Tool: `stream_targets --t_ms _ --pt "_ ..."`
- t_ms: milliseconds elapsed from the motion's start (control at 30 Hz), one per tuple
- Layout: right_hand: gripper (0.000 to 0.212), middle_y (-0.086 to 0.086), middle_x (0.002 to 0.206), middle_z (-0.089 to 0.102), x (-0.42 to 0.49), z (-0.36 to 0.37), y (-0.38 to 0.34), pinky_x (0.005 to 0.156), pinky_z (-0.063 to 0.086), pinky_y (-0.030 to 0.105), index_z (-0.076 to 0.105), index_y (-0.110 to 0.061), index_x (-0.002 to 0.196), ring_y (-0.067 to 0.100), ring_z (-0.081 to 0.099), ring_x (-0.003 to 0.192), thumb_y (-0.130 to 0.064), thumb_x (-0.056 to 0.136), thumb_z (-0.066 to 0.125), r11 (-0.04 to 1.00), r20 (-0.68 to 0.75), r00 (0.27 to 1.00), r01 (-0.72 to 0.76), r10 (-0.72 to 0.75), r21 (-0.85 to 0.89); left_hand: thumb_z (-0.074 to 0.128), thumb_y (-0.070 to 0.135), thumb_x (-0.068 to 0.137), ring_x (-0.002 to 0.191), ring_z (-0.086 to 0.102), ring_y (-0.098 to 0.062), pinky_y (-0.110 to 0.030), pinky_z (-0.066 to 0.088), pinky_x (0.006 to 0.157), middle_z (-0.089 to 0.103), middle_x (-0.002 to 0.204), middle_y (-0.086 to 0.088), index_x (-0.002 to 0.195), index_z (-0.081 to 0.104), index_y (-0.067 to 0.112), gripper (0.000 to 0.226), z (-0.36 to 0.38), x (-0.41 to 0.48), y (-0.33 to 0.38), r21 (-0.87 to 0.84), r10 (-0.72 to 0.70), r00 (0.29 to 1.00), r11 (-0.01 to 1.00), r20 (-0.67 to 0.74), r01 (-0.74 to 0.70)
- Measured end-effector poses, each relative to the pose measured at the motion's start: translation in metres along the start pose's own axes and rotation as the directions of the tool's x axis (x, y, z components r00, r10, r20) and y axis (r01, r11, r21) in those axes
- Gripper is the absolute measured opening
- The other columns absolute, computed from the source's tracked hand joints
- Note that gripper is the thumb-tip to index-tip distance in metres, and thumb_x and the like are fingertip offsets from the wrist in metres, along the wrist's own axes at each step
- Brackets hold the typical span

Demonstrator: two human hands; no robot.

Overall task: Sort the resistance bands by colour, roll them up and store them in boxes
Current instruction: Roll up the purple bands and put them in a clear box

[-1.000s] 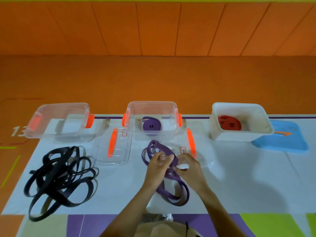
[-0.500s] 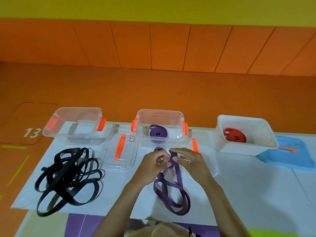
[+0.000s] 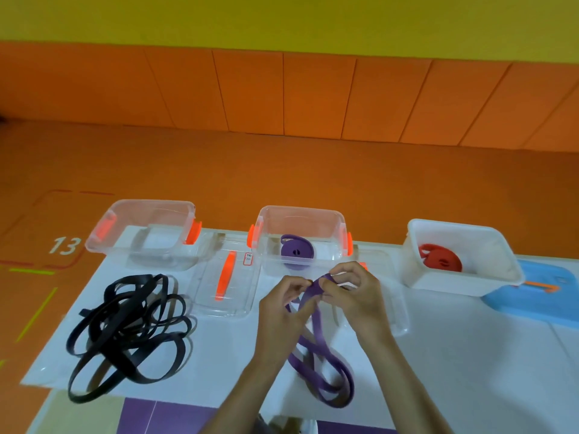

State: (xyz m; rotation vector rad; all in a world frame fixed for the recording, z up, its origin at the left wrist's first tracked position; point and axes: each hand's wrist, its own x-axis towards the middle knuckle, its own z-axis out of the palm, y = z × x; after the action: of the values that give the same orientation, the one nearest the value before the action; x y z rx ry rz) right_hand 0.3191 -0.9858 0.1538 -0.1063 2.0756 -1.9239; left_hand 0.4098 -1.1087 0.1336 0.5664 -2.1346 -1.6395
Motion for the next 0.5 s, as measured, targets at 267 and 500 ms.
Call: stream_targets --t_ms 267,500 --pt "0.016 0.024 0.096 0.078 0.003 -0.015 -0.015 0.072 0.063 0.030 0.062 -0.005 0.100 0.037 0.079 0.087 -0.006 0.092 0.076 0.918 0.170 0.963 -0.252 0.208 0.305 0.079 0.020 0.094 0.104 0.071 -0.007 -0.022 0.057 0.090 0.075 0.103 0.024 0.102 0.071 0.041 0.024 -0.004 0.006 0.012 -0.073 0.013 0.998 0.997 0.062 -0.009" --pt "0.031 0.017 0.108 0.077 -0.008 -0.017 -0.015 0.076 0.062 0.026 0.073 -0.001 0.111 0.020 0.078 0.091 -0.014 0.083 0.080 0.656 0.277 0.907 -0.421 0.318 0.626 0.082 0.025 0.091 0.112 0.071 -0.009 -0.018 0.056 0.094 0.076 0.113 0.019 0.112 0.075 0.035 0.025 0.007 0.009 0.024 -0.134 0.129 0.992 0.983 -0.004 -0.128"
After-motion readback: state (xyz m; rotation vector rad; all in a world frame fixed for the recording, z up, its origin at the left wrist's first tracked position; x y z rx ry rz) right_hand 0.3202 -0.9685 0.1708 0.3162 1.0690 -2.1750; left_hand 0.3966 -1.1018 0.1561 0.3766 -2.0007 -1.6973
